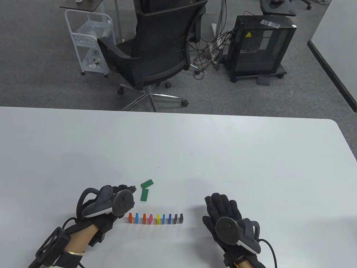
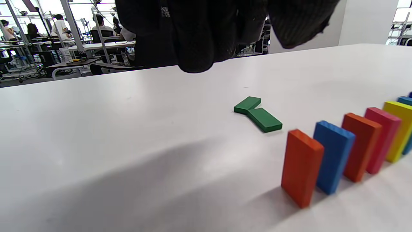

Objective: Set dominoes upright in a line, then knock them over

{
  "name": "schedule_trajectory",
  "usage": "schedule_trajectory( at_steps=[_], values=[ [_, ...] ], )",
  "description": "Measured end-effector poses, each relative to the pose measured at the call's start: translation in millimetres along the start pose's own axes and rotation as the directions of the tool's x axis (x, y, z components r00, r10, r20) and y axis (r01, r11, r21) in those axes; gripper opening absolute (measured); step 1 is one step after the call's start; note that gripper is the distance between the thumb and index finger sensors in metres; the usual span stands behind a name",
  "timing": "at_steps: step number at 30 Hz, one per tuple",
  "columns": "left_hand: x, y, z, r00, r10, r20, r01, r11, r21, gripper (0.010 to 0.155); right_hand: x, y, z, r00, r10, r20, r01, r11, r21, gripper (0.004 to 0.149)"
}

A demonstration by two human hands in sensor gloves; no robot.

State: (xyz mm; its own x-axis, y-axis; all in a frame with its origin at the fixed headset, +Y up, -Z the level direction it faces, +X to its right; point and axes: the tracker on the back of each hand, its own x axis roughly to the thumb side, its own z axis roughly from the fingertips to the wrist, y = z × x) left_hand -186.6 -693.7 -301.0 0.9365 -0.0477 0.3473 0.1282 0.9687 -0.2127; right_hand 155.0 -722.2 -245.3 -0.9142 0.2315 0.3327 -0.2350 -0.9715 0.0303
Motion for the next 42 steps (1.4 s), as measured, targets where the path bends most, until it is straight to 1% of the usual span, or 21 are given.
schedule_trajectory(
  at_steps=[3,5,8,11,15,21,23,29,33,35,39,42],
  values=[
    [6,7,-21,1.000,-0.018,-0.018,0.017,0.999,-0.031,0.059,0,0,0,1.000,0.003,0.005,-0.003,1.000,-0.002,0.067],
    [11,8,-41,0.998,-0.052,-0.023,0.050,0.997,-0.065,0.059,0,0,0,1.000,0.001,0.007,-0.001,1.000,-0.002,0.067],
    [20,3,-67,0.992,-0.127,-0.023,0.122,0.981,-0.150,0.059,0,0,1,1.000,-0.002,0.009,0.002,1.000,-0.007,0.067],
    [25,-4,-88,0.984,-0.178,-0.022,0.170,0.964,-0.206,0.059,0,-1,1,1.000,-0.003,0.010,0.003,1.000,-0.013,0.067],
    [28,-14,-108,0.986,-0.162,-0.026,0.150,0.956,-0.252,0.059,0,-1,1,1.000,-0.005,0.011,0.005,1.000,-0.013,0.067],
    [30,-26,-130,0.978,-0.206,-0.029,0.187,0.931,-0.314,0.060,0,-1,1,1.000,-0.007,0.014,0.007,1.000,-0.012,0.067],
    [31,-28,-134,0.978,-0.205,-0.033,0.183,0.927,-0.328,0.060,0,-1,1,1.000,-0.007,0.014,0.007,1.000,-0.012,0.067],
    [36,-28,-144,0.974,-0.226,-0.033,0.203,0.922,-0.329,0.062,-1,-1,1,1.000,-0.004,0.011,0.004,1.000,-0.005,0.067],
    [39,-33,-148,0.962,-0.274,-0.009,0.256,0.910,-0.326,0.063,-1,-1,1,1.000,-0.003,0.011,0.003,1.000,-0.001,0.067],
    [41,-33,-148,0.958,-0.288,-0.002,0.272,0.909,-0.316,0.063,-1,-1,1,1.000,-0.002,0.011,0.002,1.000,0.000,0.067],
    [40,-32,-149,0.962,-0.273,0.000,0.257,0.907,-0.334,0.065,-1,-1,1,1.000,-0.002,0.008,0.002,1.000,0.000,0.067],
    [39,-31,-146,0.965,-0.264,0.006,0.252,0.912,-0.323,0.066,-1,-2,1,1.000,-0.004,0.008,0.004,1.000,-0.004,0.067]
  ],
)
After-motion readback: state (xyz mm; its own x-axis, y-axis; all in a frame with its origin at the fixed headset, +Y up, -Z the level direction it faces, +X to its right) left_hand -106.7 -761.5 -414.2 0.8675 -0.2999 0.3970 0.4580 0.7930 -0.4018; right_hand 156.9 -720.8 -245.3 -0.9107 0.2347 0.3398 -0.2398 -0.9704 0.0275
